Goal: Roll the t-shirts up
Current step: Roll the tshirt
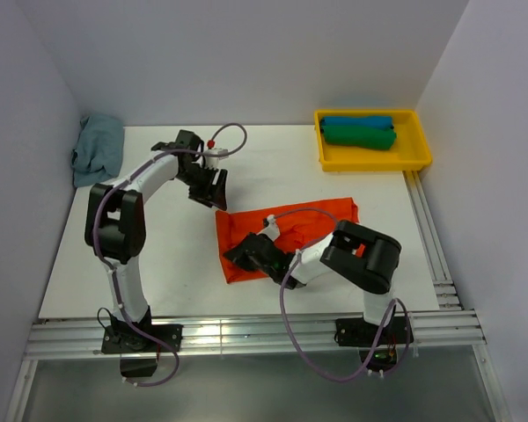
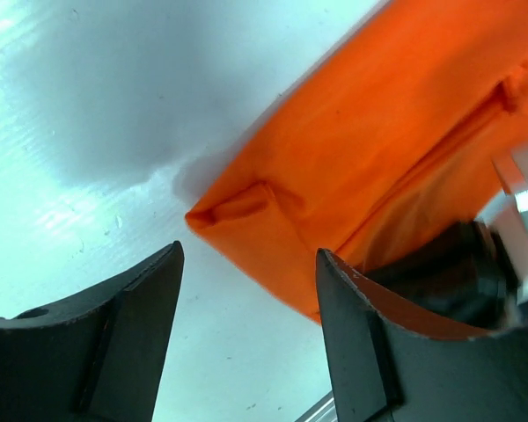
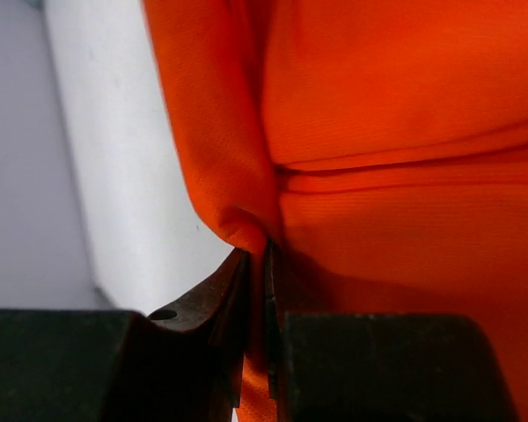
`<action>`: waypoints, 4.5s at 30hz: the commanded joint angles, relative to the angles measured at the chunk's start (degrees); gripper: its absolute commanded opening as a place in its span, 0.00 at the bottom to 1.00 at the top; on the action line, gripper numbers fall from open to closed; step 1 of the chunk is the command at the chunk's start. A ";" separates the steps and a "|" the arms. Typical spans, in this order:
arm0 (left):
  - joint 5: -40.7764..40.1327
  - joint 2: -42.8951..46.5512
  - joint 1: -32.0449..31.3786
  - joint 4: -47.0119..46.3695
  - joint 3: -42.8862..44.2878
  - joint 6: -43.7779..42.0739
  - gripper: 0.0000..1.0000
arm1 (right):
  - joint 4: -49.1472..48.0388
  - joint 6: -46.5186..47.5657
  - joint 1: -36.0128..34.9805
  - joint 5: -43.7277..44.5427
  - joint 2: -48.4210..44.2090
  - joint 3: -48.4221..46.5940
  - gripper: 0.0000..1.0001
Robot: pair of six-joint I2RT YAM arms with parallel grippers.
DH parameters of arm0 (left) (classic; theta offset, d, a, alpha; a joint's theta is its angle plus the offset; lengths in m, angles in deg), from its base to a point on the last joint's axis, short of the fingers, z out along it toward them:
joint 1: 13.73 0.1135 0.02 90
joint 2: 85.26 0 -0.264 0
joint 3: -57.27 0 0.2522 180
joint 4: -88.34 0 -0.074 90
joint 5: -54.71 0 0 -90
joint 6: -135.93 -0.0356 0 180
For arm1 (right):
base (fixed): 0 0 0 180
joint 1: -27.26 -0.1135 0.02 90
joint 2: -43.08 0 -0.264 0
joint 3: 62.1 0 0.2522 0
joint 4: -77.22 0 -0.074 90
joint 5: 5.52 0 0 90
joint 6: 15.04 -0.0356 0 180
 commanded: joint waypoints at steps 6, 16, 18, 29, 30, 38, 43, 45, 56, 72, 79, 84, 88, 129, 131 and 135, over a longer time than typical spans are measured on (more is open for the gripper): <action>14.10 7.77 4.16 -6.05 -11.14 -4.94 0.67 | -25.46 -15.92 3.84 -9.66 5.62 9.82 0.13; 20.00 6.37 3.81 -15.89 -22.13 -4.16 0.68 | -35.32 -21.03 5.16 -12.39 11.52 11.06 0.11; 19.12 5.93 3.37 -18.44 -22.58 -2.31 0.66 | -35.32 -20.95 5.33 -12.56 11.52 11.24 0.11; 6.31 2.94 -1.28 -16.53 -18.10 1.56 0.18 | -26.20 -15.24 6.12 -12.66 7.31 9.66 0.24; 5.07 2.77 -1.72 -15.82 -16.88 1.56 0.07 | -23.74 -13.93 6.12 -12.39 6.43 8.52 0.27; -3.02 1.54 -3.66 -7.21 -11.51 -0.11 0.00 | 11.32 2.60 4.11 -1.86 -6.66 -0.79 0.52; -6.71 0.48 -4.71 -4.48 -9.57 -0.29 0.00 | 36.59 9.27 0.94 10.78 -8.09 -13.96 0.52; -7.42 0.04 -5.15 -3.51 -8.87 -0.11 0.00 | 42.17 10.77 -1.16 14.84 -6.68 -20.97 0.52; -9.71 -3.30 -6.47 2.11 -3.95 0.24 0.00 | 61.88 16.32 -6.88 28.56 8.88 -44.03 0.49; -10.85 -4.35 -8.14 4.93 -0.87 0.41 0.00 | 73.83 17.47 -8.99 33.40 20.83 -56.70 0.48; -11.11 -4.70 -8.23 4.75 -0.78 0.94 0.00 | 85.08 13.78 -10.31 35.77 24.35 -61.80 0.48; -11.46 -5.06 -8.14 4.84 -0.08 1.29 0.00 | 89.91 12.63 -11.71 36.13 25.84 -64.61 0.48; -11.64 -5.23 -8.23 5.28 0.71 1.47 0.00 | 92.90 11.23 -12.42 35.77 26.46 -65.75 0.48; 9.62 4.17 -1.47 -6.31 -4.29 -0.19 0.63 | -19.54 -16.98 3.13 -10.71 -3.87 15.88 0.19; 10.68 4.52 -0.94 -7.89 -7.71 -0.64 0.63 | -24.05 -19.78 3.57 -11.51 -0.98 17.03 0.18; 11.65 4.35 -0.58 -11.85 -13.16 -0.64 0.63 | -34.76 -23.49 3.84 -12.65 3.78 19.14 0.16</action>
